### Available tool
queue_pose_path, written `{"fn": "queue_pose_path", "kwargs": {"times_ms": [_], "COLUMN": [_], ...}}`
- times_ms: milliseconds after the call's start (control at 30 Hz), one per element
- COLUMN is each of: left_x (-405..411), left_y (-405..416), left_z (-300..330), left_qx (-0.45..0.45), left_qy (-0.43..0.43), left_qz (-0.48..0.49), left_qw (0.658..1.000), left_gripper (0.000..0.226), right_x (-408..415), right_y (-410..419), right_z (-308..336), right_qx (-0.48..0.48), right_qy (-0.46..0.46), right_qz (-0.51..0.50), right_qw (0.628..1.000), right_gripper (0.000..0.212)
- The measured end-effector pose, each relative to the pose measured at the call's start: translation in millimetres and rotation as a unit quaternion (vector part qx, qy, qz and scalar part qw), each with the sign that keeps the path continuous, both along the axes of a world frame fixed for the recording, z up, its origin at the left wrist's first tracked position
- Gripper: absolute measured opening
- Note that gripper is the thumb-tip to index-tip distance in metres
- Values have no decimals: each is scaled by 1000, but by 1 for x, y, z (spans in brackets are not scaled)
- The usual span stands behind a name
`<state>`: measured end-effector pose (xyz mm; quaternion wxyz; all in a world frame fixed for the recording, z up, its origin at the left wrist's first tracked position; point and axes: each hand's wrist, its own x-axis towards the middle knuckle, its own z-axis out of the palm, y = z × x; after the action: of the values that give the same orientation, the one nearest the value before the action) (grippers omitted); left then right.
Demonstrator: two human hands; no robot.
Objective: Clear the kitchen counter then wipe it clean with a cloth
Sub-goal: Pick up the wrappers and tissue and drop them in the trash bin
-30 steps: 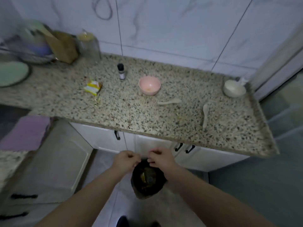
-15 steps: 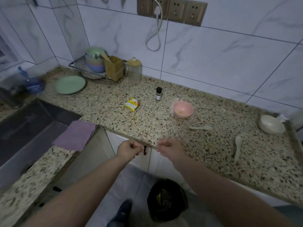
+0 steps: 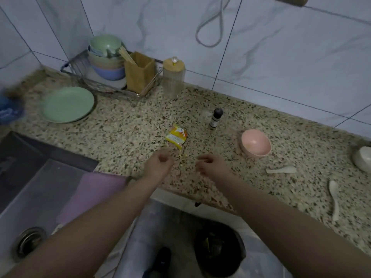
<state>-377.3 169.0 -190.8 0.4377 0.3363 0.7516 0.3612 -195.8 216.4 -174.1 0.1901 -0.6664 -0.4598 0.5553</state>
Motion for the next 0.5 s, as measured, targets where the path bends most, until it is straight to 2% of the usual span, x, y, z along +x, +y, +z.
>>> {"fn": "queue_pose_path", "kwargs": {"times_ms": [100, 133, 167, 300, 400, 500], "left_x": [-22, -40, -45, -46, -47, -47], "left_y": [31, 72, 84, 107, 114, 118], "left_z": [-11, -40, -44, -40, -39, -35], "left_qx": [-10, -40, -49, -34, -16, -11], "left_qy": [47, 49, 53, 76, 108, 102], "left_qz": [-18, -39, -51, -120, -161, -146], "left_qw": [999, 997, 996, 989, 981, 984], "left_gripper": [45, 52, 57, 74, 67, 56], "right_x": [-29, -50, -58, -68, -77, -88], "right_y": [34, 67, 77, 101, 107, 108], "right_z": [-12, -35, -37, -37, -37, -37], "right_qx": [6, -15, -15, 13, 13, 14], "right_qy": [-19, -44, -52, -75, -75, -51], "right_qz": [11, 0, 0, 12, 21, 22], "right_qw": [1000, 999, 999, 997, 997, 998], "right_gripper": [37, 44, 51, 65, 71, 69]}}
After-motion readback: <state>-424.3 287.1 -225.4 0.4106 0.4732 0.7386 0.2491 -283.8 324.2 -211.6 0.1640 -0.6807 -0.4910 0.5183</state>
